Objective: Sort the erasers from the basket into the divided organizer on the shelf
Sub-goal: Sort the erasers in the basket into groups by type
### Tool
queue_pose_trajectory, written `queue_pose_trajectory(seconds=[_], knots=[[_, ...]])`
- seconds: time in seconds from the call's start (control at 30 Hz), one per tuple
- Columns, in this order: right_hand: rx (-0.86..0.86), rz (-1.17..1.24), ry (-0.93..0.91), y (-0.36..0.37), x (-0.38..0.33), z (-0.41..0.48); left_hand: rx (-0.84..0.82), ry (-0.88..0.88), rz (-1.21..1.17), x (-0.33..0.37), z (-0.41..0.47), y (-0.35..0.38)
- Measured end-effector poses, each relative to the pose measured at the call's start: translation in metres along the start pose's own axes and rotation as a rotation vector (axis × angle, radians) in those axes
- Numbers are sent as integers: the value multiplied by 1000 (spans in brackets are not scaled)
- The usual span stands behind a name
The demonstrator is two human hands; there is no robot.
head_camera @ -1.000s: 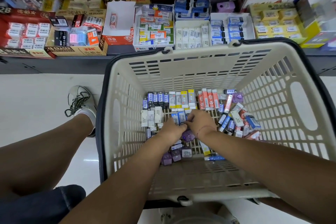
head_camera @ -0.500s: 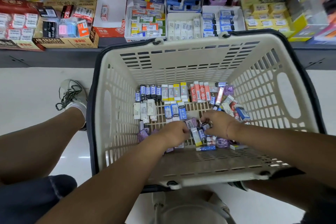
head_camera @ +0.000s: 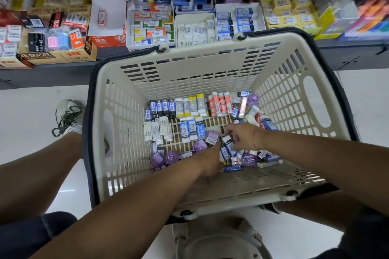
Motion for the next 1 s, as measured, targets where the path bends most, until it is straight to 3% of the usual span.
queue_pose_trajectory(seconds=[0.23,0.33,0.47,0.57,0.77,0.87,1.0], knots=[[82,-85,-44,-12,2,-1,123,17,-99,3,-2,-16],[102,16,-35,-13,6,0,156,-12,-38,-3,-6,-22],[94,188,6,-9,14,1,179,75,71,-7,-6,-24],[79,245,22,-8,15,1,209,94,28,-12,-5,-23],[71,214,36,-4,14,3,115,163,335,3,-2,-7],[75,236,39,-9,12,3,238,160,137,6,-7,-31],[138,304,79,-34,11,8,552,45,-640,-16,-20,-93]])
Point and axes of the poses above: each hand's wrist, its own z-axis towards the middle knuckle, its own y-axis out of the palm, x = y × z, the point moved 7 cm from there along z, towards the middle knuckle, and after that the axes turned 8 degrees about -z, right-handed, at the moved point
